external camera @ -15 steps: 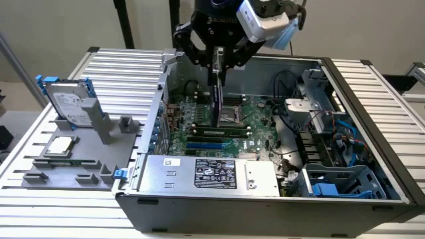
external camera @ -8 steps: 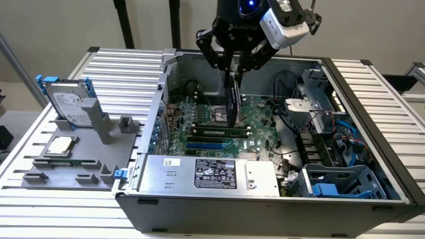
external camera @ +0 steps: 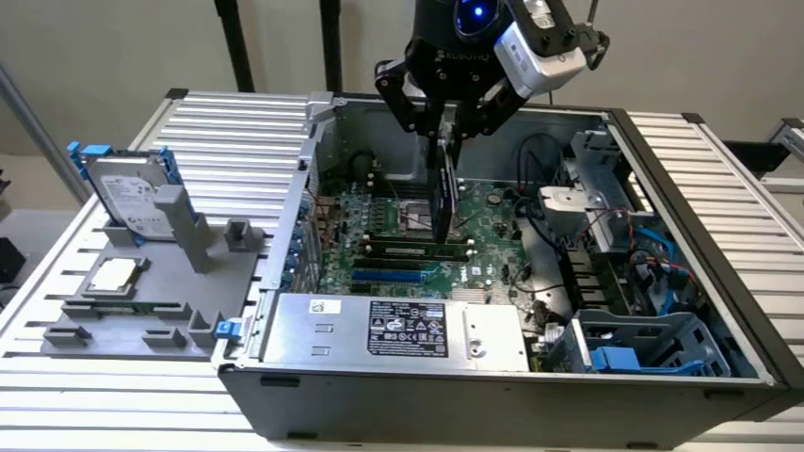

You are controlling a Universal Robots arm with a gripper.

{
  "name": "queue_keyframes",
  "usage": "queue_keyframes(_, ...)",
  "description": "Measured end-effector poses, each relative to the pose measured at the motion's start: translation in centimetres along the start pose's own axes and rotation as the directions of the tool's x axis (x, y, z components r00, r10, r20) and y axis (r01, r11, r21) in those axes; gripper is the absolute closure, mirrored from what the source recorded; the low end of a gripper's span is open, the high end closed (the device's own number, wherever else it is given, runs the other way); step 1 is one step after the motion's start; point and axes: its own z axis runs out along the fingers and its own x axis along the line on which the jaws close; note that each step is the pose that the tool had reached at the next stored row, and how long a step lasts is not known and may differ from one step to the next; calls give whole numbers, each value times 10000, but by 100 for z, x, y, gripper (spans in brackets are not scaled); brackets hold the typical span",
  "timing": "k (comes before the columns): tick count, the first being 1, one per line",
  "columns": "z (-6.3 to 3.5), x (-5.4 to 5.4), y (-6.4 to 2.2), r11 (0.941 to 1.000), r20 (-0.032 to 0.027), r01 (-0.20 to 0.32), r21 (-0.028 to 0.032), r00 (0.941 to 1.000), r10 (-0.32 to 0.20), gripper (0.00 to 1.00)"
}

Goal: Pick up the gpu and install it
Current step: 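Pick up the gpu and move the gpu toward the slot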

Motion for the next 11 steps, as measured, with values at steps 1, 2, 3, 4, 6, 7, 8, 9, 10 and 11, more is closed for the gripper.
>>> queue_keyframes(1,0,0,0,10000,0,0,0,10000,0,100)
queue_keyframes(2,0,0,0,10000,0,0,0,10000,0,100)
queue_keyframes(3,0,0,0,10000,0,0,0,10000,0,100)
queue_keyframes(4,0,0,0,10000,0,0,0,10000,0,100)
queue_keyframes(6,0,0,0,10000,0,0,0,10000,0,100)
queue_keyframes(7,0,0,0,10000,0,0,0,10000,0,100)
queue_keyframes(8,0,0,0,10000,0,0,0,10000,0,100)
queue_keyframes(9,0,0,0,10000,1,0,0,10000,0,100)
queue_keyframes(10,2,1,0,10000,31,45,2,10000,-45,100)
queue_keyframes(11,6,0,0,9997,54,224,3,9997,-224,100)
